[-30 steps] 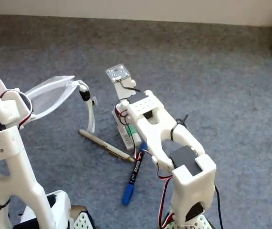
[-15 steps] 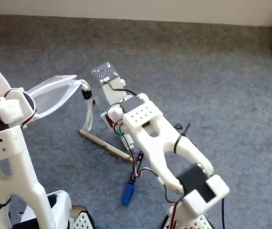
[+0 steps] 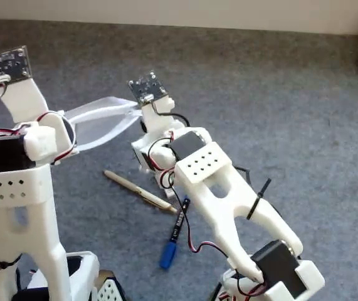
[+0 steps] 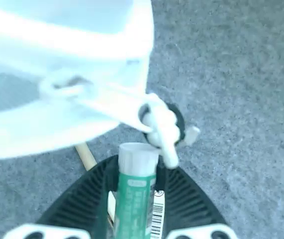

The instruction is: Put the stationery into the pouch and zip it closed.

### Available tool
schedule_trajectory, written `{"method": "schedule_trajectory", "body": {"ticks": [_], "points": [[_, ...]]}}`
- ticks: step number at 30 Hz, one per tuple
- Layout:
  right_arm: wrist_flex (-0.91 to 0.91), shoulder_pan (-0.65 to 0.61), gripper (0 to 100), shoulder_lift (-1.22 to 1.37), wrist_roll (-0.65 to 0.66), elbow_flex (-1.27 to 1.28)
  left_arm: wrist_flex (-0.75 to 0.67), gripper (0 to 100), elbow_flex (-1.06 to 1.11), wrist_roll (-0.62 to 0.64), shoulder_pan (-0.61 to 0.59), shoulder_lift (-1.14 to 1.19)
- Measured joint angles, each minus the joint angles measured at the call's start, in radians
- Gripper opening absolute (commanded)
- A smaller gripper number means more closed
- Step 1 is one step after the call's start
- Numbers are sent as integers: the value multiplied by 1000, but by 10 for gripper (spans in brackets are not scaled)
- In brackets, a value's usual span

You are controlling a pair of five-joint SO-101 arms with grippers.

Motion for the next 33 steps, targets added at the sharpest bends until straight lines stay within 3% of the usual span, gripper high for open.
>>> {"method": "schedule_trajectory", "body": {"ticks": [15,33], "points": [[2,-2,5,-172,-9,71,0,7,0,9,29,0],[2,-107,5,-353,-29,110,0,7,0,9,29,0]]}}
